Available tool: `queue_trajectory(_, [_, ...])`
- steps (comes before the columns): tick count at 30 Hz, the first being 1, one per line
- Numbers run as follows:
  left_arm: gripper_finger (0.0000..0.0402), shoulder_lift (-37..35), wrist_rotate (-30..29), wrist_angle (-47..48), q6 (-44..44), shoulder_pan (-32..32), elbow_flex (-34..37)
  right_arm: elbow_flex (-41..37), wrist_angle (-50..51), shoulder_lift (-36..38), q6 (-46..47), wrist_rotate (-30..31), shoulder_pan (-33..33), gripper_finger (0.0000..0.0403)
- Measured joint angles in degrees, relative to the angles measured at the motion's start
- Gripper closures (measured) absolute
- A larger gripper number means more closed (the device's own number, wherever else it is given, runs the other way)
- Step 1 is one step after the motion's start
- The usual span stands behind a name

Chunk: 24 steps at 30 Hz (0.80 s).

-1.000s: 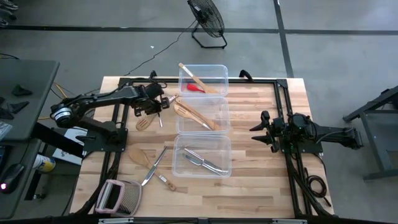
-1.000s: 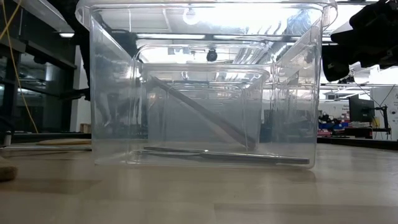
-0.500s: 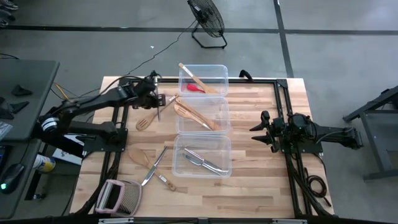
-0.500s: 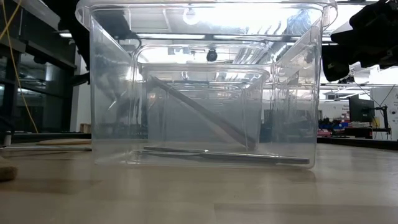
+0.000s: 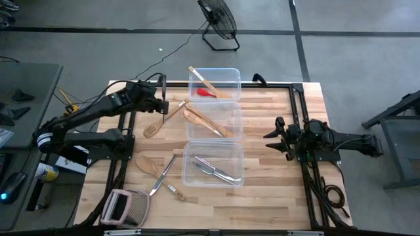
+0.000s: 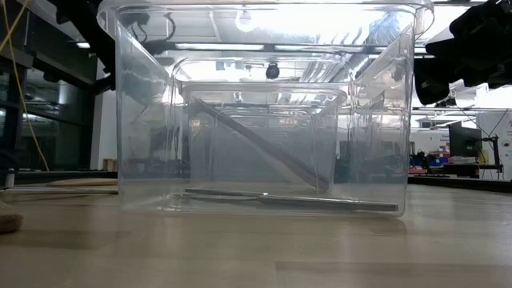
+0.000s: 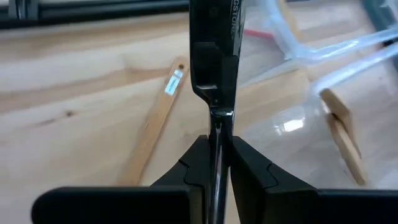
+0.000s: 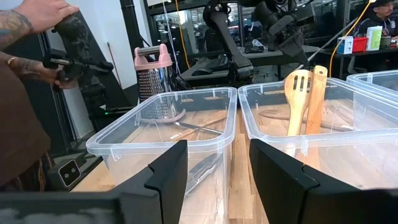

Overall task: Pick & Place Kitchen Items
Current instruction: Put the silver knife into the bottom transparent bin

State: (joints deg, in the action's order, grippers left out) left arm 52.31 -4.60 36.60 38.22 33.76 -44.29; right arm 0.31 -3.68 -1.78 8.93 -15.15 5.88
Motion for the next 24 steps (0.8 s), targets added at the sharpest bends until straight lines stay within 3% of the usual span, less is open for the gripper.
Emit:
queue_trajectory(12, [0.0365, -6.9, 1.6, 0.0, -10.7, 0.0, 0.0, 0.0, 0.0, 0.0, 0.0, 0.0, 0.0, 0.0237])
queue_trajectory(24, [0.0365, -12.2, 9.1, 0.0, -19.2, 0.0, 0.0, 0.0, 0.0, 0.0, 0.0, 0.0, 0.0, 0.0237])
